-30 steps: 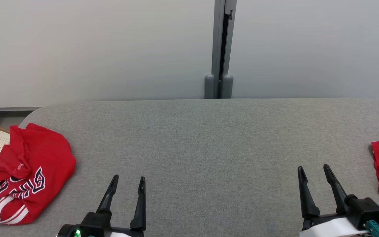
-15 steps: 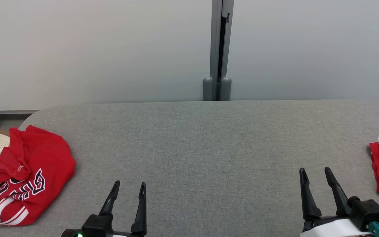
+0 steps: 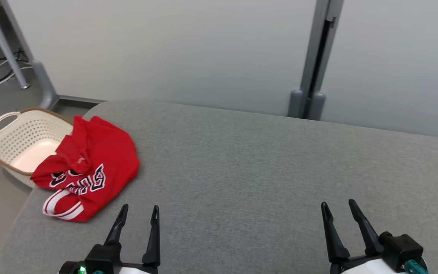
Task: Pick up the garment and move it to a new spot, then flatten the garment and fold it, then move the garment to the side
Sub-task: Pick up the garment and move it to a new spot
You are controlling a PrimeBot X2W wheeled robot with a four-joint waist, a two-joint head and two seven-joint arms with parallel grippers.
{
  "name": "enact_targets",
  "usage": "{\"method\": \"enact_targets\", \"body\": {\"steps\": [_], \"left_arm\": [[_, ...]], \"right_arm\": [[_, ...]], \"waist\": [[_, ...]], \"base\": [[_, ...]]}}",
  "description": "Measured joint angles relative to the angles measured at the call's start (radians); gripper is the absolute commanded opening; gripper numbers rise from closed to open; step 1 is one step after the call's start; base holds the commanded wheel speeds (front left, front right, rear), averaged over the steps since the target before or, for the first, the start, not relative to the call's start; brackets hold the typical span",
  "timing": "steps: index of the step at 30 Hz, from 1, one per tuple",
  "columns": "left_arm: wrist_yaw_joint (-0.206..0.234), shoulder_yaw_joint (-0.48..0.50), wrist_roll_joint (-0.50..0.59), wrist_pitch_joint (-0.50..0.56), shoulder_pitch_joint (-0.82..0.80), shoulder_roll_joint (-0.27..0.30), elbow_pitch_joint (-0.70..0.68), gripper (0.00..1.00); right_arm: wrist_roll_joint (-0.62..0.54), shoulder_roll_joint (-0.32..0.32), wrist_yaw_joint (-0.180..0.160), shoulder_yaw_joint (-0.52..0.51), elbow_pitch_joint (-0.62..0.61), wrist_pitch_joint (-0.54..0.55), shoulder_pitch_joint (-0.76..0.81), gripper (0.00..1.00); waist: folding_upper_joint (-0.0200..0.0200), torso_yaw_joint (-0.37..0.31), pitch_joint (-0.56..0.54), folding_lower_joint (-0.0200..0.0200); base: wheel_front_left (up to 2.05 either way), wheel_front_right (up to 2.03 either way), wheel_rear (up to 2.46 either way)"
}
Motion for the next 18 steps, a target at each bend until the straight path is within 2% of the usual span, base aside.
{"method": "enact_targets", "body": {"steps": [11,18], "left_arm": [[-0.013,0.062,0.021,0.0,-0.013,0.0,-0.03,1.0],[0.014,0.101,0.019,0.0,-0.01,0.0,-0.058,1.0]], "right_arm": [[0.038,0.0,0.0,0.086,0.008,-0.003,-0.028,1.0],[0.053,0.001,0.0,0.167,0.042,-0.003,-0.093,1.0]], "waist": [[0.0,0.195,0.006,0.0],[0.0,0.239,0.04,0.0]], "base": [[0.0,0.0,0.0],[0.0,0.0,0.0]]}}
